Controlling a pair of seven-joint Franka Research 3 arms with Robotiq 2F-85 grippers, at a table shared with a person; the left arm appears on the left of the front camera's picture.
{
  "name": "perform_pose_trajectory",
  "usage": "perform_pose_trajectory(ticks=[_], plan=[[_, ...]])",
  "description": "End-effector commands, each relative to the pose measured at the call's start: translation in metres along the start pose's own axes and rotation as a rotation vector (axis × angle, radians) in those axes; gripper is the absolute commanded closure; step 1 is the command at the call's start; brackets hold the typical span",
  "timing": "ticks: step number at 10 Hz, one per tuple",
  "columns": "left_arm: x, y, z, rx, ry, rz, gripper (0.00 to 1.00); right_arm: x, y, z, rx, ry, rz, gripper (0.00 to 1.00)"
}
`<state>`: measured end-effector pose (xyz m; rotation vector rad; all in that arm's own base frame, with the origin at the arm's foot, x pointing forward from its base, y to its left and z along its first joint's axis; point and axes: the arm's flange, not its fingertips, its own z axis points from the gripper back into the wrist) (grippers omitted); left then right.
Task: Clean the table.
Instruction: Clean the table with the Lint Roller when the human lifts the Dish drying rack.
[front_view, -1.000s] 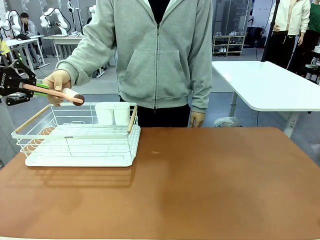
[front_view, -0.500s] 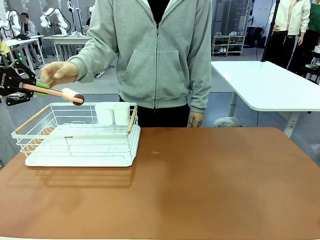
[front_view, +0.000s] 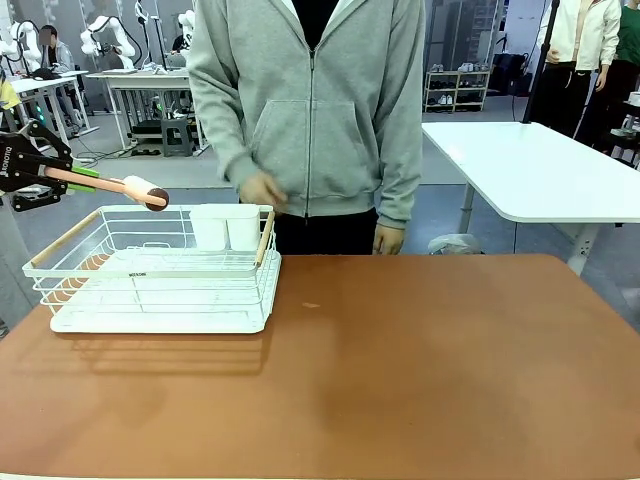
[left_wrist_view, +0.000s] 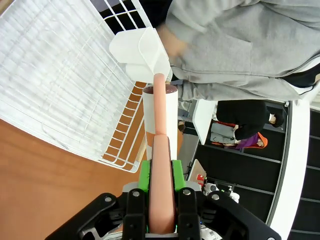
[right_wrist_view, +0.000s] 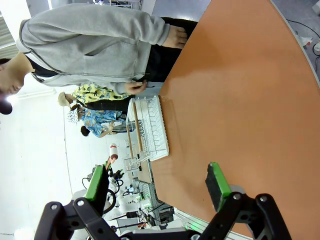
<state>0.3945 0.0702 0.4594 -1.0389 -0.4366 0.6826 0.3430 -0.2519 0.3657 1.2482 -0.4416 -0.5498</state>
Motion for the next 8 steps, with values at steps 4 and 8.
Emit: perform_pose_trajectory(ticks=[4,8], plan=[[-0.0003,-0.0005,0.0001,0.001,0.001,-0.003,0.99,0.0001,0.0014,0.0016,0.002,-0.004,-0.003,0.00],[-0.0003,-0.0005,0.0001,0.001,0.001,-0.003,0.99,0.0001,0.0014,0.0016,0.002,-0.004,-0.003,0.00]])
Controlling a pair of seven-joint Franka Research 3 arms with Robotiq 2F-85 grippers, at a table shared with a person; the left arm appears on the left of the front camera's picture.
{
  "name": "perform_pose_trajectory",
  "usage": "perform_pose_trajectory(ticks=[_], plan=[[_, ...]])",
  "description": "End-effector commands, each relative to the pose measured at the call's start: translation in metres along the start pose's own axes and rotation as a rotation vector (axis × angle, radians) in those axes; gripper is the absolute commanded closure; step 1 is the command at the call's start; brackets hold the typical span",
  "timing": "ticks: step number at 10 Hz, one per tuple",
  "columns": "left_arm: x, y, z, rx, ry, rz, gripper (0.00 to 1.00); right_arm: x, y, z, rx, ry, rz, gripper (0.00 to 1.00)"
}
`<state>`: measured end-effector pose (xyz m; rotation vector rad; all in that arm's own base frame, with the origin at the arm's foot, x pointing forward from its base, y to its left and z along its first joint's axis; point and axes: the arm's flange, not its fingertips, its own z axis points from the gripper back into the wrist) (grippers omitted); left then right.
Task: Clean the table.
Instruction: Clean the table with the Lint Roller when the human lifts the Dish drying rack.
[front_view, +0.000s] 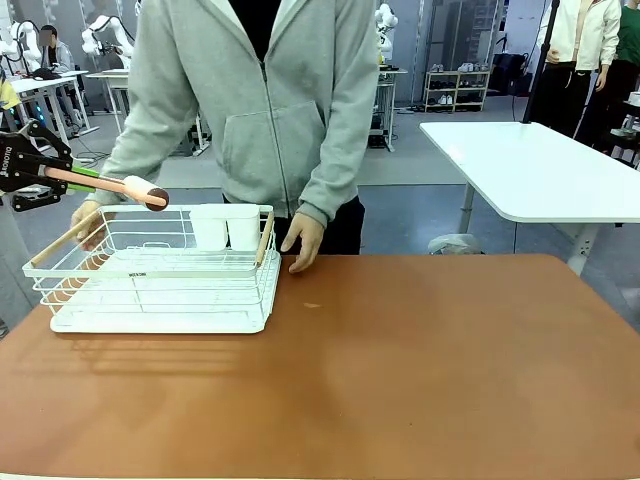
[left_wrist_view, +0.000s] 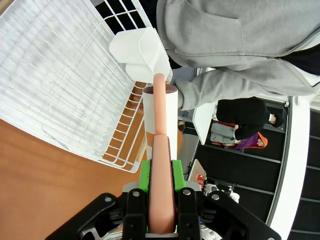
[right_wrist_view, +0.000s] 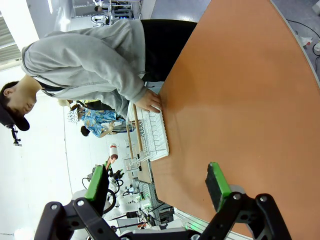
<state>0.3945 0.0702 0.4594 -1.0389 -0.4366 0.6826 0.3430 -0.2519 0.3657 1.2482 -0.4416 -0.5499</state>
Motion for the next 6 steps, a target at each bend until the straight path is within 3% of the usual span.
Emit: perform_pose_trajectory(ticks=[1,6], plan=[[-0.0003,-0.0005,0.0001,0.001,0.001,-0.003,0.99,0.0001,0.0014,0.0016,0.002,-0.004,-0.003,0.00],[-0.0003,-0.0005,0.0001,0.001,0.001,-0.003,0.99,0.0001,0.0014,0.0016,0.002,-0.004,-0.003,0.00]])
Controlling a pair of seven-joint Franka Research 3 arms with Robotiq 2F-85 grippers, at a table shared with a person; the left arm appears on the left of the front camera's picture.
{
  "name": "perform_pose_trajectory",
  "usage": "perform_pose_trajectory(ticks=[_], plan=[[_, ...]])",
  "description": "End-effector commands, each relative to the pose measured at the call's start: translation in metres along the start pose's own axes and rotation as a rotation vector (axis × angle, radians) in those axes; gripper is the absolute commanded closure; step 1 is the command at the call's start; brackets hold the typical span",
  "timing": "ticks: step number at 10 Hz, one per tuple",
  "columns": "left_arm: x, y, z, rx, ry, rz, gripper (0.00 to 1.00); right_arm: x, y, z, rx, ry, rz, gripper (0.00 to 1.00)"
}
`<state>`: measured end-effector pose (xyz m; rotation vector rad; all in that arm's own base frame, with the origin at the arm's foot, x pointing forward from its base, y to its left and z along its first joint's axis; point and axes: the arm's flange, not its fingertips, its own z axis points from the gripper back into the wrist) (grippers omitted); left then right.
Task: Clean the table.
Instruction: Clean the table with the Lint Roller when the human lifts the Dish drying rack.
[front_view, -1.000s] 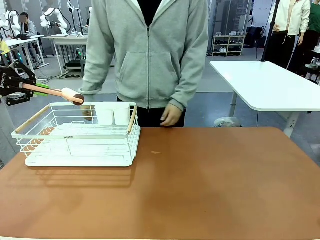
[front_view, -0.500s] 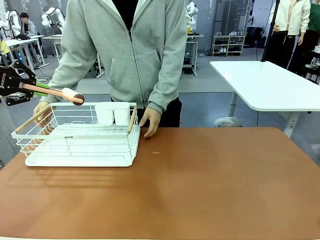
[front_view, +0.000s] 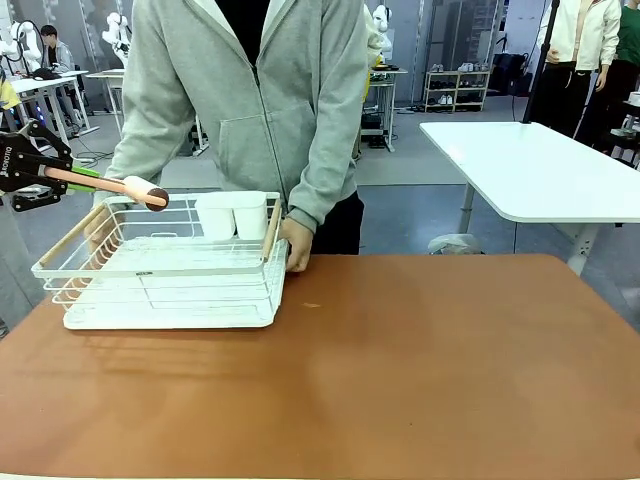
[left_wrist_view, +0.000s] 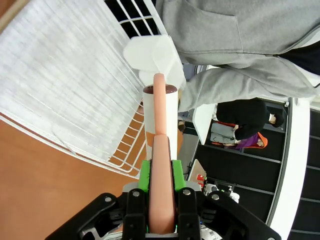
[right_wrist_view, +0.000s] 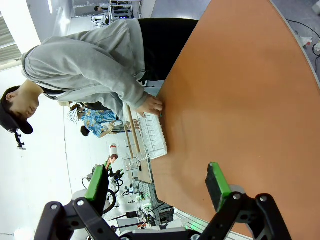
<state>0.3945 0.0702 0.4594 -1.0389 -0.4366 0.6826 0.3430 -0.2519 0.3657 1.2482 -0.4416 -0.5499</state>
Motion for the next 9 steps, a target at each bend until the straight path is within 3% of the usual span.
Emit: perform_pose_trajectory(ticks=[1,9], plan=[[-0.0003,-0.0005,0.0001,0.001,0.001,-0.003,0.99,0.0001,0.0014,0.0016,0.002,-0.004,-0.003,0.00],[-0.0003,-0.0005,0.0001,0.001,0.001,-0.003,0.99,0.0001,0.0014,0.0016,0.002,-0.004,-0.003,0.00]])
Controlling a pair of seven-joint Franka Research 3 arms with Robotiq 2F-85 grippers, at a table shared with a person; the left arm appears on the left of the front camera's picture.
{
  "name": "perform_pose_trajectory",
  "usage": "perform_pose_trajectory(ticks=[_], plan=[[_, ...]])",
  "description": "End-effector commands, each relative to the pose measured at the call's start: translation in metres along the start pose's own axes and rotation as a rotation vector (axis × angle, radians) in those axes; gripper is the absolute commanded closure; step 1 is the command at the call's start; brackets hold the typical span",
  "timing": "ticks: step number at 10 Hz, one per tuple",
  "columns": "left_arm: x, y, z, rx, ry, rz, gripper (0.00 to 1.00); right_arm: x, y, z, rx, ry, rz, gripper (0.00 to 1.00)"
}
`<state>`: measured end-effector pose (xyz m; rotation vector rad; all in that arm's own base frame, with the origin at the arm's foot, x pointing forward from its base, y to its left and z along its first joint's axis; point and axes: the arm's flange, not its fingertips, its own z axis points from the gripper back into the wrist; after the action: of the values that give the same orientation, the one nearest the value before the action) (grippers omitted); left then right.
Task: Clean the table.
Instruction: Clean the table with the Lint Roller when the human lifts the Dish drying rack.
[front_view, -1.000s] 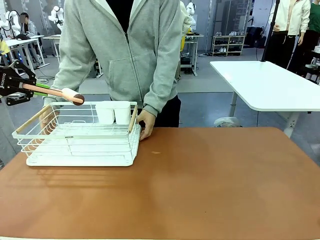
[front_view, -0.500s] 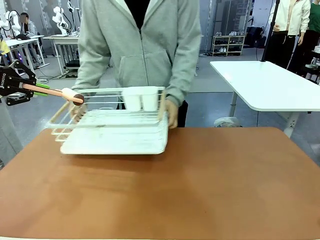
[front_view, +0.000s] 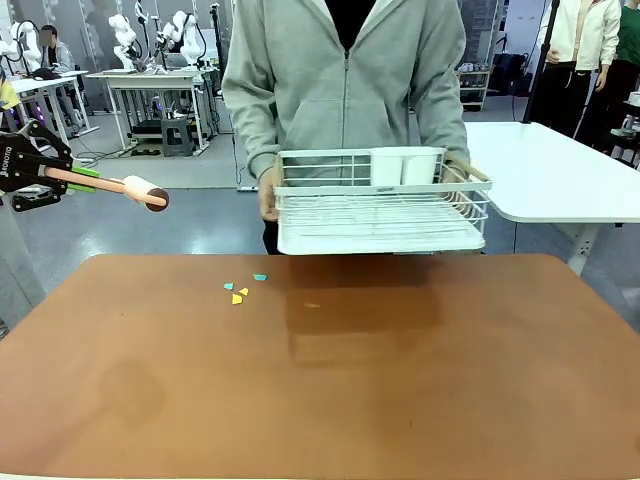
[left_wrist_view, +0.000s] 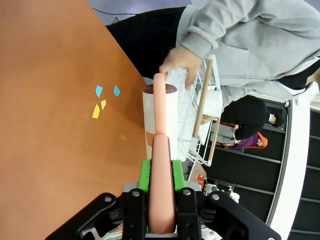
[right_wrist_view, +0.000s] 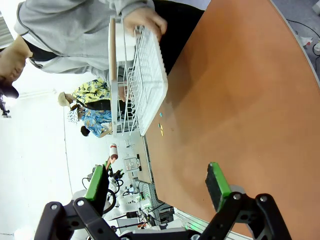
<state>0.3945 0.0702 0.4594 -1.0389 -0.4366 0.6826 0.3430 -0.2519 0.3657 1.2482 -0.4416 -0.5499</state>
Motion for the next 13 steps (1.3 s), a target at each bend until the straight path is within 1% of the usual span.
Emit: perform_pose_trajectory(ticks=[1,6,7,8,9,10,11,12,13], plan=[[0.000,0.000,0.000,0.001,0.001,-0.003,0.99,0.000,0.001,0.002,0.002,-0.004,-0.002,0.00],[0.000,0.000,0.000,0.001,0.001,-0.003,0.99,0.000,0.001,0.002,0.002,-0.004,-0.002,0.00],[0.000,0.000,0.000,0.000,0.000,0.000,0.79,0.000,0.001,0.002,0.002,-0.004,-0.002,0.00],[0.020,-0.017,0.017,-0.024,0.014,-0.143,0.79,0.000,0.001,0.002,0.002,-0.004,-0.002,0.00],[0.040,-0.036,0.029,0.008,0.086,-0.251,0.79,0.000,0.001,0.002,0.002,-0.004,-0.002,0.00],[0.050,-0.057,0.039,0.037,0.185,-0.376,0.79,0.000,0.001,0.002,0.002,-0.004,-0.002,0.00],[0.063,-0.071,0.041,0.084,0.285,-0.488,0.79,0.000,0.001,0.002,0.002,-0.004,-0.002,0.00],[0.081,-0.076,0.030,0.125,0.428,-0.580,0.79,0.000,0.001,0.002,0.002,-0.004,-0.002,0.00],[0.092,-0.068,0.012,0.181,0.529,-0.700,0.79,0.000,0.001,0.002,0.002,-0.004,-0.002,0.00]])
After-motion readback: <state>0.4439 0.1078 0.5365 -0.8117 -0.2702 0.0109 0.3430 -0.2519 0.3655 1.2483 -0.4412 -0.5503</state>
